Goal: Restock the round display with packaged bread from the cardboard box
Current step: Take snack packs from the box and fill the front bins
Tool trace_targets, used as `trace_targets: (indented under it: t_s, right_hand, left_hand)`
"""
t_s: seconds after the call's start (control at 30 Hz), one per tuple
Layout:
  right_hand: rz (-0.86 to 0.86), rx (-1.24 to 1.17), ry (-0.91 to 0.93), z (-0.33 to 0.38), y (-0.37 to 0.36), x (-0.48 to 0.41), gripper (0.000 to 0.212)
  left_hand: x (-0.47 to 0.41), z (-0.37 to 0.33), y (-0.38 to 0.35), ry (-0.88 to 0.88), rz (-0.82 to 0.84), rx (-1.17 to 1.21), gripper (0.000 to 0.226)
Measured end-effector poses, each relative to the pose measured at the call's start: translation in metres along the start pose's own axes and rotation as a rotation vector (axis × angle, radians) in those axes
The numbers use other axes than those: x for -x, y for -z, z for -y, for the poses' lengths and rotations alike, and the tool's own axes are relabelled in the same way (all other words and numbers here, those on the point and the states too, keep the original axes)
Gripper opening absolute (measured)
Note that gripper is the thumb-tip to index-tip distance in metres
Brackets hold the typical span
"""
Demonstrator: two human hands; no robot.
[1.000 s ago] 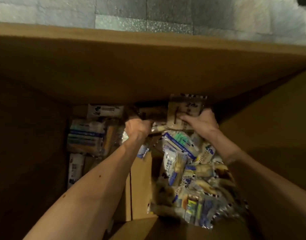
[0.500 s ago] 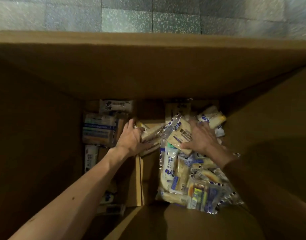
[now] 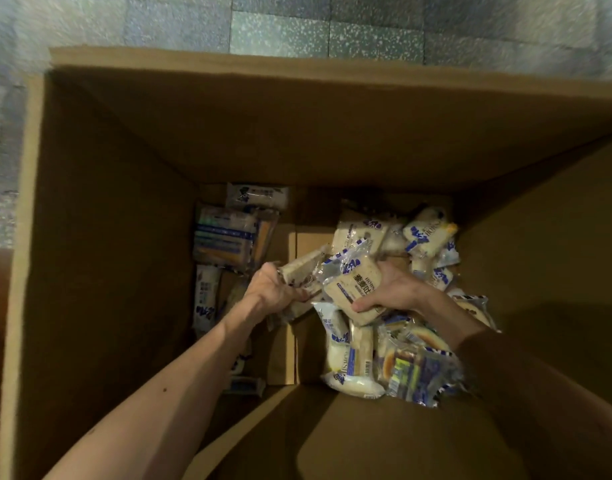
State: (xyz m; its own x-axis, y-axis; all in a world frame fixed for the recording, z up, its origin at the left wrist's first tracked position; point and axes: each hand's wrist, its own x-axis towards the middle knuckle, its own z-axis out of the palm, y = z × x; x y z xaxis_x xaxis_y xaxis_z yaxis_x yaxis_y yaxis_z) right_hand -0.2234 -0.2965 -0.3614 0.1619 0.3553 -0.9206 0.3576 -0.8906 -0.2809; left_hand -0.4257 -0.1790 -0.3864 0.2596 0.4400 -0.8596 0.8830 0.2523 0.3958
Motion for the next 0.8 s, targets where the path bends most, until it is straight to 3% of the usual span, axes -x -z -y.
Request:
trace_targets:
  t_s: [0.2, 0.3, 0.5, 0.8]
  right_hand:
    - [-0.053, 0.104, 0.082, 0.034, -0.002, 0.044, 0.046]
    - [-0.100, 0.219, 0.148, 0.067, 0.013, 0.082, 0.033]
    - [-0.190, 0.512, 0.331, 0.158, 0.022, 0.185, 0.035]
    - [-0.338, 0.796, 0.713, 0.296, -0.079, 0.341, 0.044]
  left_hand:
    - [0.058, -0.006, 0.044, -0.015, -0.091, -0.063, 0.045]
    - [0.095, -0.011, 0.078, -0.072, -0.153, -0.090, 0.038]
    - [0.206, -0.012, 0.157, -0.255, -0.283, -0.080, 0.067]
    - [0.417, 0.111, 0.270, -0.382, -0.583, 0.022, 0.041]
